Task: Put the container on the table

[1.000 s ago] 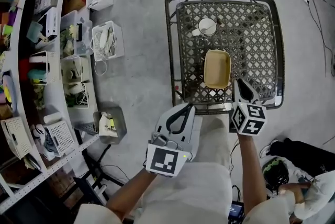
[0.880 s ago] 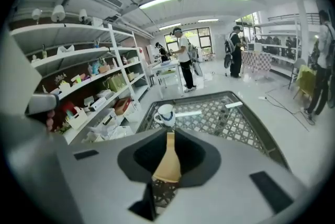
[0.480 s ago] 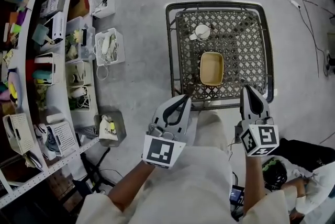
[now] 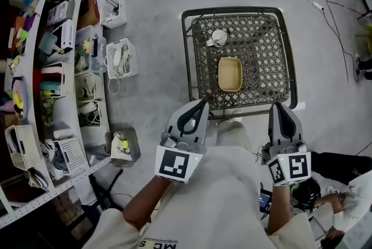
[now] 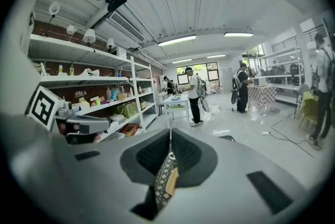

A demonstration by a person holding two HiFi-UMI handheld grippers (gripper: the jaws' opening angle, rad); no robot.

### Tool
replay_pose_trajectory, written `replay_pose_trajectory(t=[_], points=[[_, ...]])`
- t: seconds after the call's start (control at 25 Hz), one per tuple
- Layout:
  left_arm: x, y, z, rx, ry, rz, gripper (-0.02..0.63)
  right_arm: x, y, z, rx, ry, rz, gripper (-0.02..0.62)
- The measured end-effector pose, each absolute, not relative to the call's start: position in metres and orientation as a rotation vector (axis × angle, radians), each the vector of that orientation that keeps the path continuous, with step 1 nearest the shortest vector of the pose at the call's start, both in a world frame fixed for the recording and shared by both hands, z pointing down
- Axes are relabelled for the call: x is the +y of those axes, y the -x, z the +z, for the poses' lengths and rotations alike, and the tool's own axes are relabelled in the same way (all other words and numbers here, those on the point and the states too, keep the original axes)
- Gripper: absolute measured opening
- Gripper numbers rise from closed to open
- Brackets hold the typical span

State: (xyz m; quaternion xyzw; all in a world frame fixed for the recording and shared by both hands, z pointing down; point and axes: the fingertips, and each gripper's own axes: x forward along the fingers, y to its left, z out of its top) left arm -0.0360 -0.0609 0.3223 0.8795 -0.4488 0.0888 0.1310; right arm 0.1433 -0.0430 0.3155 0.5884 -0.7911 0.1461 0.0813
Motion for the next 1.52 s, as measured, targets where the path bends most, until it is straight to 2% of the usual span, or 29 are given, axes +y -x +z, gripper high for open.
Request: replay_pose_trajectory(t=[0.36,1.52], points=[[-0.050,0.041,0.310,-1.304,-2.595,0.235,0.023,-0.014,-0.139,0.306,-2.374,-1.802,0.378,0.025],[-0.036,0.033,0.305,-1.307,-2.620,0.226,0.023,-0.020,-0.132,0.311,-2.398,-1.774,0.387,0.023]])
